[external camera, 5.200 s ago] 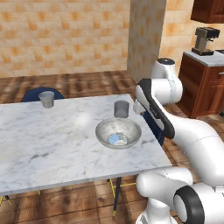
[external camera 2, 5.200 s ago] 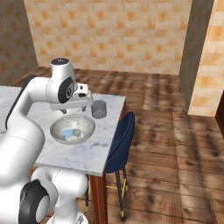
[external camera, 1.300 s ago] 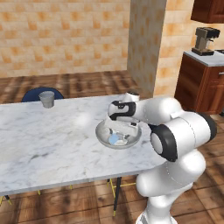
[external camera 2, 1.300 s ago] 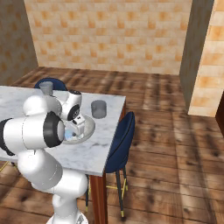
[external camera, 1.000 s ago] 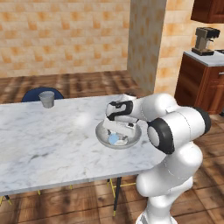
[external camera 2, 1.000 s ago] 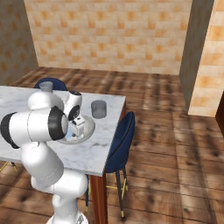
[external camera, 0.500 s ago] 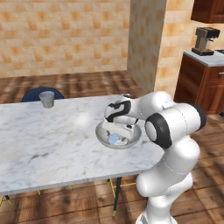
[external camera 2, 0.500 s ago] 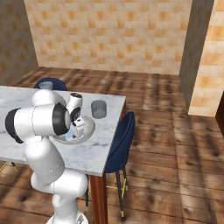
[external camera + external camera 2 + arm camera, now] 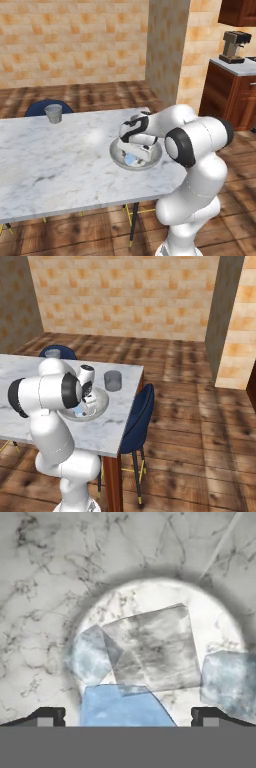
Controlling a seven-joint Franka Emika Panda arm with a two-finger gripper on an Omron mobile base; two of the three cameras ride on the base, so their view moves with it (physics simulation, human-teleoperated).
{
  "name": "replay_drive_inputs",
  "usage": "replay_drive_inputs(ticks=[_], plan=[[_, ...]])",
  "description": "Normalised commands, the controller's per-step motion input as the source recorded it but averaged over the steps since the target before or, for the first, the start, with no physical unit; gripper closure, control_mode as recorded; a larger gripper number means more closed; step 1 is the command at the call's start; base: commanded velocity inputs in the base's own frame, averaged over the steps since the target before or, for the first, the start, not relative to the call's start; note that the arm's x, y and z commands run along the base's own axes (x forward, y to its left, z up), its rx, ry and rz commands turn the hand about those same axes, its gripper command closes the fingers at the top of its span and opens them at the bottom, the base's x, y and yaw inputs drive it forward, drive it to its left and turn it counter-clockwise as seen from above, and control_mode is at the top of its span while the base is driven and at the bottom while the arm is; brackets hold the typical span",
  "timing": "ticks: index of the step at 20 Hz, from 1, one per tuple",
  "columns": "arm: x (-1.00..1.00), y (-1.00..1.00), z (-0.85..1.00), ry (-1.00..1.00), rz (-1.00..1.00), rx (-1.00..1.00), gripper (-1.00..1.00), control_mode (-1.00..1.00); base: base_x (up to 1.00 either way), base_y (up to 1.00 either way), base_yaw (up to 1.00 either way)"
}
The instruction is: There are four ice cubes in the ice bowl. Place two ice cubes in each glass of water.
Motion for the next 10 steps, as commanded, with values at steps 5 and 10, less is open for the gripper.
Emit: replay_drive_inputs(ticks=[5, 10], plan=[[0.00, 0.31, -0.22, 0.00, -0.09, 0.00, 1.00, -1.00, 0.00, 0.00, 0.00], [0.04, 0.12, -0.31, 0.01, -0.08, 0.00, 1.00, -1.00, 0.00, 0.00, 0.00]])
